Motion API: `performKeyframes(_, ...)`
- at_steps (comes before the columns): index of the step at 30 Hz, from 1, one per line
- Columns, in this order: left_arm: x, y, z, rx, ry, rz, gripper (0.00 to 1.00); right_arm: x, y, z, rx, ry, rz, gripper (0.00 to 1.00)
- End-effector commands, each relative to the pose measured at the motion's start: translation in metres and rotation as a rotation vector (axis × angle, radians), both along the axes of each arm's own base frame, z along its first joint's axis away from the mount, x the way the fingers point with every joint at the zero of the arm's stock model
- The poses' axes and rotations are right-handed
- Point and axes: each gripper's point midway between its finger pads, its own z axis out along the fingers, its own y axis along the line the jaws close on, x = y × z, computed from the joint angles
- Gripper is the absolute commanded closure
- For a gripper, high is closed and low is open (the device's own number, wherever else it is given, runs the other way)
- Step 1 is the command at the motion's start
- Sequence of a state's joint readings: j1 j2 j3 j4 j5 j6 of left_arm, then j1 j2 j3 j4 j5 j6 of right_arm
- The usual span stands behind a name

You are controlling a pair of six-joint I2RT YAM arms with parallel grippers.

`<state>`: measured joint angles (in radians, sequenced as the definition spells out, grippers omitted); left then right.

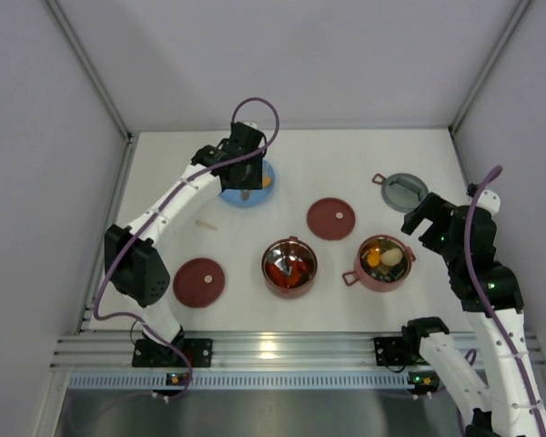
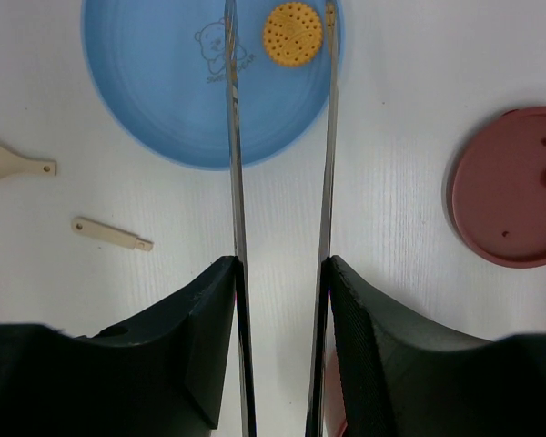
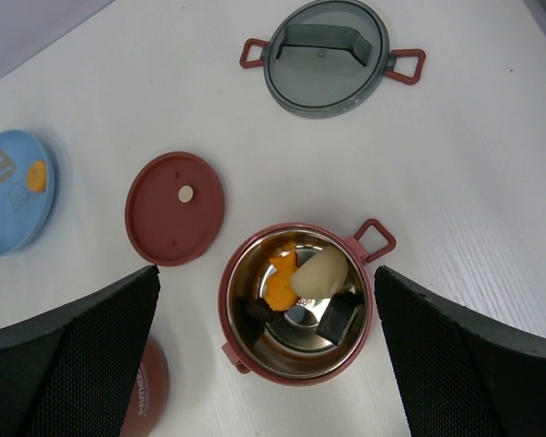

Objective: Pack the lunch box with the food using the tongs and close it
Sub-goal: Pick up the fake food from the plate.

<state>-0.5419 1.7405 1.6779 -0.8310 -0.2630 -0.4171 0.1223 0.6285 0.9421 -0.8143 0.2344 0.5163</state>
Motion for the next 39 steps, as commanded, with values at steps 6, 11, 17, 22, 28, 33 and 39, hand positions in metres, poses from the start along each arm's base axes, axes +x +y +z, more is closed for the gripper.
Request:
performKeyframes(6,0.019,-0.002,-0.001,-0.029,-0.037,0.013,0.51,0.0,-0.005,0.004,-0.016,-0.018,-0.015,0.0)
performKeyframes(11,0.022,-0.008,-0.016,-0.03,-0.004,-0.003,0.51,0.0,-0.005,0.003,-0.015,-0.015,-0.014,0.01)
performKeyframes(17,0.024,-0.011,-0.029,-0.021,0.021,-0.007,0.52,0.0,-0.005,0.003,-0.016,-0.016,-0.013,0.01)
performKeyframes(22,0.025,-0.012,-0.037,-0.015,0.04,-0.012,0.52,0.0,-0.005,0.002,-0.016,-0.013,-0.013,0.0)
performKeyframes(28,0.025,-0.012,-0.04,-0.013,0.05,-0.016,0.56,0.0,-0.005,0.002,-0.021,-0.013,-0.014,0.0)
performKeyframes(33,0.023,-0.012,-0.039,-0.009,0.054,-0.014,0.73,0.0,-0.005,0.001,-0.019,-0.011,-0.012,0.01)
performKeyframes(39,0.023,-0.006,-0.014,-0.019,-0.005,0.009,0.83,0.001,-0.005,0.002,-0.018,-0.014,-0.01,0.0)
